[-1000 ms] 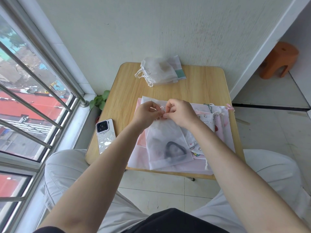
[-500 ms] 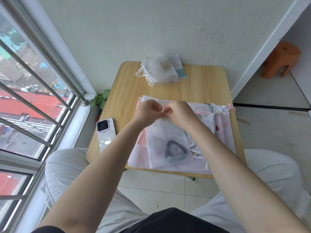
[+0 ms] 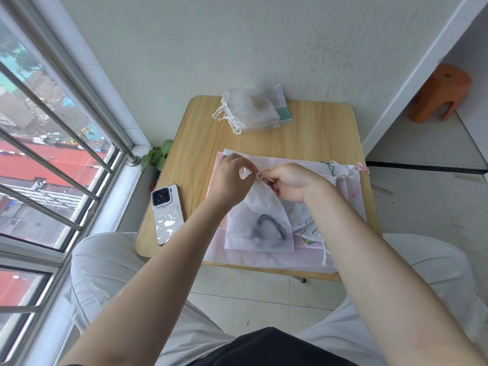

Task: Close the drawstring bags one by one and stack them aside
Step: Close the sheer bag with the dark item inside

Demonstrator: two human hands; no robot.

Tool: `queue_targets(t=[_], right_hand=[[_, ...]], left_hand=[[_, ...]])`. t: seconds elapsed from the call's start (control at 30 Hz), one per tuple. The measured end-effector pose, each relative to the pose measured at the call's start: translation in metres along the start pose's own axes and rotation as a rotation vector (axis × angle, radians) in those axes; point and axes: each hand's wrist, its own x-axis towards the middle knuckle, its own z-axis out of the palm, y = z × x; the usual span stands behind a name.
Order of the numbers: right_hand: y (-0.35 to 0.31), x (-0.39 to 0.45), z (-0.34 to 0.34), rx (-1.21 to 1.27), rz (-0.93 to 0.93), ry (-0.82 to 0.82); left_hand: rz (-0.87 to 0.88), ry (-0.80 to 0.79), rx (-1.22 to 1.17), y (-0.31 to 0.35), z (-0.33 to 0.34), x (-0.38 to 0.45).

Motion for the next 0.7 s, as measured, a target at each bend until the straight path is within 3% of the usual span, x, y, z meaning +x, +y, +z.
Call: queue_targets(t=[0.27, 0.43, 0.57, 0.7], right_hand=[[0.0, -0.002, -0.004, 0.054, -0.034, 0.076], [0.0, -0.003, -0.008, 0.053, -0.102, 0.191], [0.006, 0.002, -0.005, -0.112, -0.158, 0.347], [0.011, 0.005, -0.008, -0.292, -0.207, 0.503]], left_hand=[[-0.105, -0.006, -0.003, 0.005, -0.001, 0.003], [-0.303, -0.182, -0.214, 0.011, -0.01, 0.011], [-0.504, -0.371, -0.444, 0.012, -0.019, 0.012], [-0.524, -0.414, -0.434, -0.001, -0.025, 0.012]])
